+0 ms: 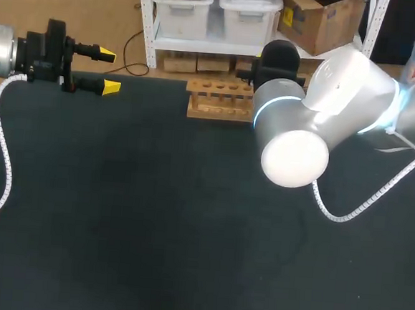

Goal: Grasp the test tube, adjust it, and insert it.

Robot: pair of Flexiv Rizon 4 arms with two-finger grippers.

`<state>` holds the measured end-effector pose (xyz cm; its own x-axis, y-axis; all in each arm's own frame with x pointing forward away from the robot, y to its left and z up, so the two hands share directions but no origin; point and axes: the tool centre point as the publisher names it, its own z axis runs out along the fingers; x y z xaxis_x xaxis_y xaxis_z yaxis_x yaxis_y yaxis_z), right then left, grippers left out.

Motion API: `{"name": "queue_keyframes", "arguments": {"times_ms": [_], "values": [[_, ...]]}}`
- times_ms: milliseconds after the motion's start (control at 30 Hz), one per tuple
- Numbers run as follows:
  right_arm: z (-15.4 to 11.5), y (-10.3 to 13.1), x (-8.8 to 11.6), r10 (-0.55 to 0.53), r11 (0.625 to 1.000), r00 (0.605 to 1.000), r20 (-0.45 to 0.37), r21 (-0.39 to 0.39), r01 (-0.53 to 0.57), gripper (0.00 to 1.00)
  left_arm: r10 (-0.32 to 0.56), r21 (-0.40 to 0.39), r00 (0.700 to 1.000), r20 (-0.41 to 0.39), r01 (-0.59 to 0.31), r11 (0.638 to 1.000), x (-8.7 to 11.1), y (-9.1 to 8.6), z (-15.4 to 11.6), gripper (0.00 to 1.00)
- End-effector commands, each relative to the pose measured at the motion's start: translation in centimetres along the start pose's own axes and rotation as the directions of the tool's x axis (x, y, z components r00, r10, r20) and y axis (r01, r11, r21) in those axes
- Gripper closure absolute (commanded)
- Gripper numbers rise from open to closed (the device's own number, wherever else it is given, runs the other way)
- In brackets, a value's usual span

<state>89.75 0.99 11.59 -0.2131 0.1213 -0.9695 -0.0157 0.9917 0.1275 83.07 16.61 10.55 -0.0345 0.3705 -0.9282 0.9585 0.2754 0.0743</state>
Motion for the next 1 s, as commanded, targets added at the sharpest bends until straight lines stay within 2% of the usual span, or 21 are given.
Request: {"name": "queue_keyframes", "arguments": {"times_ms": [33, 367, 1000], "values": [[-0.1, 0.0, 0.5, 0.01, 1.0, 1.0, 0.003, 0.006, -0.01, 1.0, 0.002, -0.003, 1.0, 0.002, -0.002, 1.0, 0.1, -0.1, 0.0, 0.0], [0.1, -0.4, 1.8, 0.04, 0.999, 0.999, 0.007, 0.034, -0.04, 1.0, 0.002, -0.003, 1.0, 0.002, -0.002, 1.0, 0.1, -0.1, 0.0, 0.0], [0.4, 0.0, 3.5, 0.046, 0.999, 0.999, -0.017, 0.021, -0.046, 1.0, 0.002, -0.003, 1.0, 0.002, -0.002, 1.0, 0.1, -0.1, 0.0, 0.0]]}}
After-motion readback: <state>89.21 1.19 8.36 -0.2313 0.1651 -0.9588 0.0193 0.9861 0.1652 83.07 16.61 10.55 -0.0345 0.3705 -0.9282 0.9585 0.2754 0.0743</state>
